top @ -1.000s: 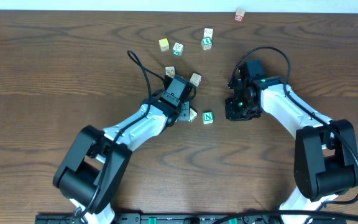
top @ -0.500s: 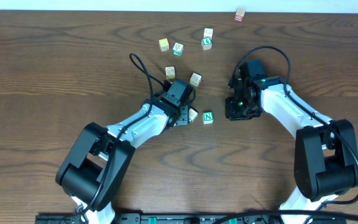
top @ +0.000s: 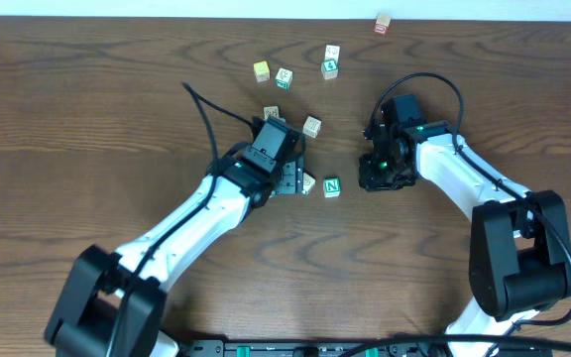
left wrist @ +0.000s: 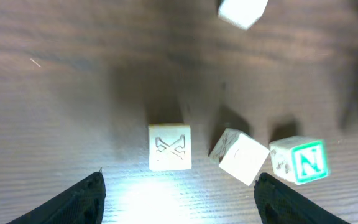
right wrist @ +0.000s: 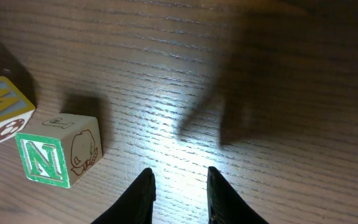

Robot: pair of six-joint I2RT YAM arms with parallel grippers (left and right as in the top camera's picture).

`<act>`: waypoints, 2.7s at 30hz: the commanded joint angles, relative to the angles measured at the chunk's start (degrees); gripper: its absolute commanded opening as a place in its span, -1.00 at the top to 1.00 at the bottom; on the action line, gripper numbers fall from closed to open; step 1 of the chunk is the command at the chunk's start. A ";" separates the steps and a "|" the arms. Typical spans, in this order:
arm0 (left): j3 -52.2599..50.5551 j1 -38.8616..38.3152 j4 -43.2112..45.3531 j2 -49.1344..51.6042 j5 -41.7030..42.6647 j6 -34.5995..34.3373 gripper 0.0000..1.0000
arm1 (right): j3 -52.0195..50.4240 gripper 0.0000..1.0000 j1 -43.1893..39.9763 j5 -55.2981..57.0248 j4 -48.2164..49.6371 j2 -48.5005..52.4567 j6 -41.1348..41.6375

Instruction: Lift 3 blocks

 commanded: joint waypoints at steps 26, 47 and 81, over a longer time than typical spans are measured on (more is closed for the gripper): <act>-0.33 11.37 2.71 12.24 3.32 7.89 0.57 | -6.88 0.83 3.30 -4.26 9.20 -0.33 0.72; -0.33 8.92 2.97 14.38 13.77 15.78 0.57 | -6.88 0.76 8.22 -3.19 10.88 -0.33 4.15; -0.33 4.55 3.91 14.38 13.75 17.62 0.55 | -6.88 0.77 8.70 -3.78 12.74 -0.33 -7.50</act>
